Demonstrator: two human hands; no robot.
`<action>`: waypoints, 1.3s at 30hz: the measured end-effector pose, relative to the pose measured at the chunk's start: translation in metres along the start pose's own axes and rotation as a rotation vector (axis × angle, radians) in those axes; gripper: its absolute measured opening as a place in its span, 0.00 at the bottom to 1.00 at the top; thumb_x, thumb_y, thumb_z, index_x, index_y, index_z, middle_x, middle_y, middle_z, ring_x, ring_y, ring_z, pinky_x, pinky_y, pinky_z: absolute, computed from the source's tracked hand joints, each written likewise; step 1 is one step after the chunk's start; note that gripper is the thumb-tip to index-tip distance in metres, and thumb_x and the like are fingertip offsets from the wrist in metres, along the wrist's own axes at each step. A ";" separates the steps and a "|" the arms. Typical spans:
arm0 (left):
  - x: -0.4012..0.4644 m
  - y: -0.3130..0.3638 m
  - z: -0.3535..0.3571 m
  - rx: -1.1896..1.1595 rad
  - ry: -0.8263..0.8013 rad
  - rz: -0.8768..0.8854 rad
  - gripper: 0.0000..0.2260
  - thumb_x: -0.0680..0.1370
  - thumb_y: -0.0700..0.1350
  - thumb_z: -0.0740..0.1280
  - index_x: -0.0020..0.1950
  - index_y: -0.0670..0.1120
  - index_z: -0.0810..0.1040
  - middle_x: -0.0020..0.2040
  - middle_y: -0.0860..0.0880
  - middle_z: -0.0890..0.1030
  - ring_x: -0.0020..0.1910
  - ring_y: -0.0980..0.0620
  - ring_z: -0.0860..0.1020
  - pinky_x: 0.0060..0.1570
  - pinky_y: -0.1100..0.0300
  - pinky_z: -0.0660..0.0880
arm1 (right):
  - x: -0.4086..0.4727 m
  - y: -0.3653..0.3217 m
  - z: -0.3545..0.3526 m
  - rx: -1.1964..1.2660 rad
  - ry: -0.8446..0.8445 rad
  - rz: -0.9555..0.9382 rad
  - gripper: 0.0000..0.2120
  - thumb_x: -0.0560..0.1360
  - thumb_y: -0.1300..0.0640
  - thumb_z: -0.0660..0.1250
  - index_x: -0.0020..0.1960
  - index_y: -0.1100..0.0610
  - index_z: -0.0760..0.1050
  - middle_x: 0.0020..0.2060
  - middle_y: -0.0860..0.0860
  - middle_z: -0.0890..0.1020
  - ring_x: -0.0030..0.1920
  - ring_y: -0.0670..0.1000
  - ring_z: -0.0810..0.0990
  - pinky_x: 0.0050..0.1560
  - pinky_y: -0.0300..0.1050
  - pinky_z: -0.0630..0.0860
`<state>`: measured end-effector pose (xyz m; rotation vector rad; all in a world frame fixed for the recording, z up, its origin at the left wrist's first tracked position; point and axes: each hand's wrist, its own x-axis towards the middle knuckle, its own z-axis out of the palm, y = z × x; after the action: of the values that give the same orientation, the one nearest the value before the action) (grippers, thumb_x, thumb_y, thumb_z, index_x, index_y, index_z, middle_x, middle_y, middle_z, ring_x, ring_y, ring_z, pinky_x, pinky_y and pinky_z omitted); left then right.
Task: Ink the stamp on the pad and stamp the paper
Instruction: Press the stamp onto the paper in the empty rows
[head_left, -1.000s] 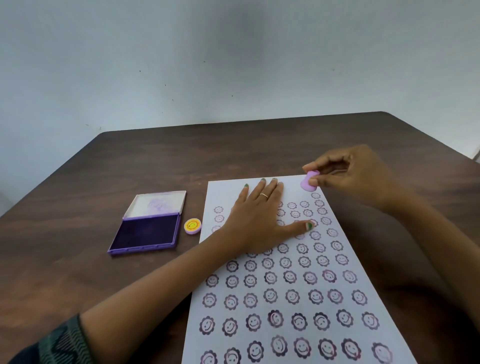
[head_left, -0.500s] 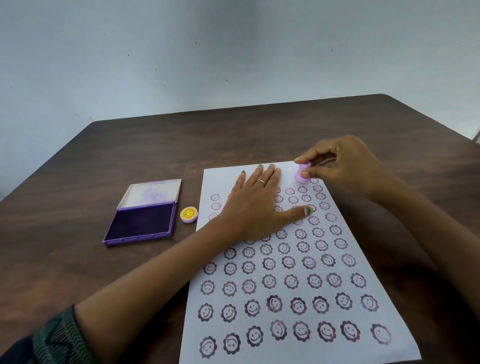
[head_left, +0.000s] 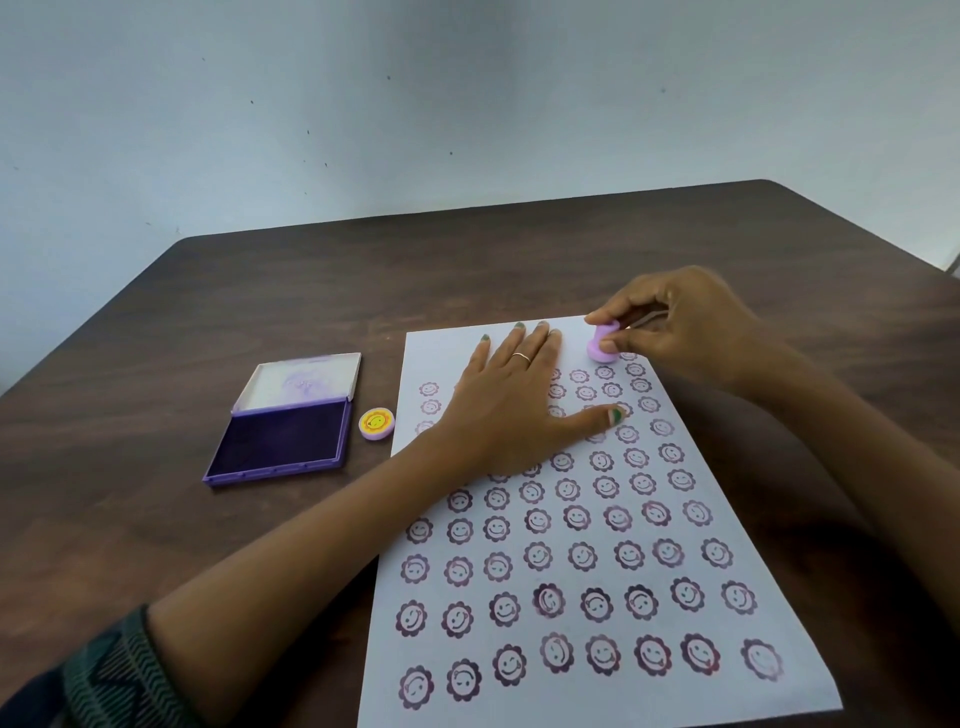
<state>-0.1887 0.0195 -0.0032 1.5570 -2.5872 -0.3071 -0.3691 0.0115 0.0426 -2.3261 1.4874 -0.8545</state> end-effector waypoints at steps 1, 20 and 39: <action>0.000 0.000 0.000 0.001 -0.002 -0.001 0.42 0.72 0.71 0.51 0.78 0.48 0.45 0.79 0.49 0.47 0.78 0.50 0.43 0.73 0.50 0.37 | 0.000 0.000 0.000 0.000 -0.001 0.000 0.13 0.67 0.62 0.72 0.52 0.59 0.80 0.49 0.56 0.84 0.44 0.49 0.80 0.45 0.37 0.75; 0.002 0.000 0.001 0.009 0.008 -0.002 0.41 0.73 0.71 0.52 0.78 0.48 0.45 0.79 0.49 0.47 0.78 0.49 0.43 0.73 0.49 0.38 | 0.001 -0.001 0.005 -0.043 -0.009 0.002 0.13 0.67 0.62 0.72 0.51 0.59 0.80 0.49 0.56 0.84 0.42 0.47 0.78 0.44 0.33 0.73; 0.005 -0.004 0.006 0.004 0.031 0.011 0.43 0.71 0.72 0.50 0.78 0.48 0.46 0.79 0.49 0.47 0.78 0.49 0.44 0.72 0.50 0.36 | 0.008 -0.013 0.004 -0.116 -0.043 0.106 0.10 0.64 0.62 0.75 0.45 0.60 0.81 0.45 0.55 0.85 0.36 0.45 0.78 0.42 0.41 0.75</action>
<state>-0.1890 0.0138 -0.0097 1.5351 -2.5736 -0.2748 -0.3544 0.0097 0.0487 -2.3064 1.6665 -0.7039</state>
